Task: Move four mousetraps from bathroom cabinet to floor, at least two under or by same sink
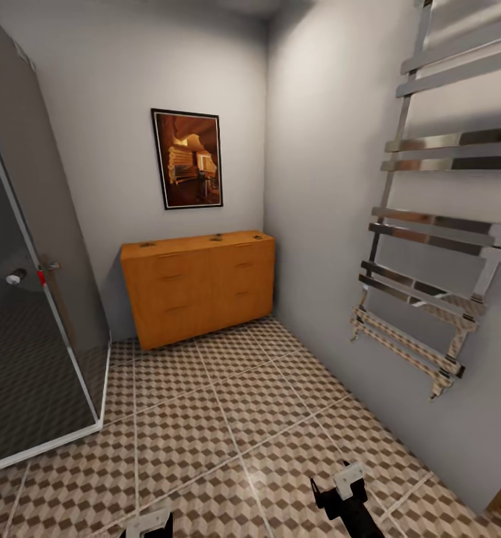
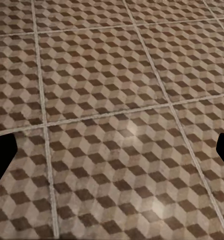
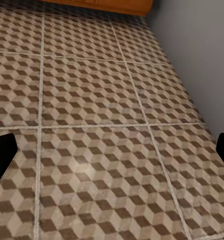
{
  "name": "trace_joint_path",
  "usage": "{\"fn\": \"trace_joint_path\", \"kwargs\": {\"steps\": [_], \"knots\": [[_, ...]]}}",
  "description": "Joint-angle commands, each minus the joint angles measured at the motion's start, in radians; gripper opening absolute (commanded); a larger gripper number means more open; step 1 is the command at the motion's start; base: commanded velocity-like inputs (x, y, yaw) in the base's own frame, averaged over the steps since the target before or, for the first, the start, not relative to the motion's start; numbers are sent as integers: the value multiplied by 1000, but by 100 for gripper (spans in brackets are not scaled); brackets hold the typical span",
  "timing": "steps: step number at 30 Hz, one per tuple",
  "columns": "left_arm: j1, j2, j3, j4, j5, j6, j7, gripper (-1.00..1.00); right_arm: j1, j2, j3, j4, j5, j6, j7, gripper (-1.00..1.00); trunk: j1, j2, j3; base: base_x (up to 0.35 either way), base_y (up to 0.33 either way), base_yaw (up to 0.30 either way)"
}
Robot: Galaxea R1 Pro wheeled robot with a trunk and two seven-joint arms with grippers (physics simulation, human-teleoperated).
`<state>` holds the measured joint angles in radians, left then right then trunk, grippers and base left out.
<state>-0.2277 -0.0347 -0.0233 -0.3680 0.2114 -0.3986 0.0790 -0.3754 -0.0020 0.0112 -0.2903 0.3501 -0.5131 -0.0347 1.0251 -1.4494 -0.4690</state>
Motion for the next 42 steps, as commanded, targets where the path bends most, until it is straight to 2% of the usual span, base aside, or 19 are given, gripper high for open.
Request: {"fn": "trace_joint_path", "kwargs": {"steps": [1, 36, 42], "knots": [[-1, 0, -3, 1, 3, -3, 4, 100, 0, 0, 1, 0, 4, -2, -4, 100, 0, -1, -1, 0, 0, 249], [-1, -2, -6, 15, 3, -2, 4, 100, 0, 0, 1, 0, 4, -2, -4, 100, 0, -1, -1, 0, -1, 249], [-1, -2, -5, 15, 3, -2, 4, 100, 0, 0, 1, 0, 4, -2, -4, 100, 0, -1, -1, 67, -133, 247]]}}
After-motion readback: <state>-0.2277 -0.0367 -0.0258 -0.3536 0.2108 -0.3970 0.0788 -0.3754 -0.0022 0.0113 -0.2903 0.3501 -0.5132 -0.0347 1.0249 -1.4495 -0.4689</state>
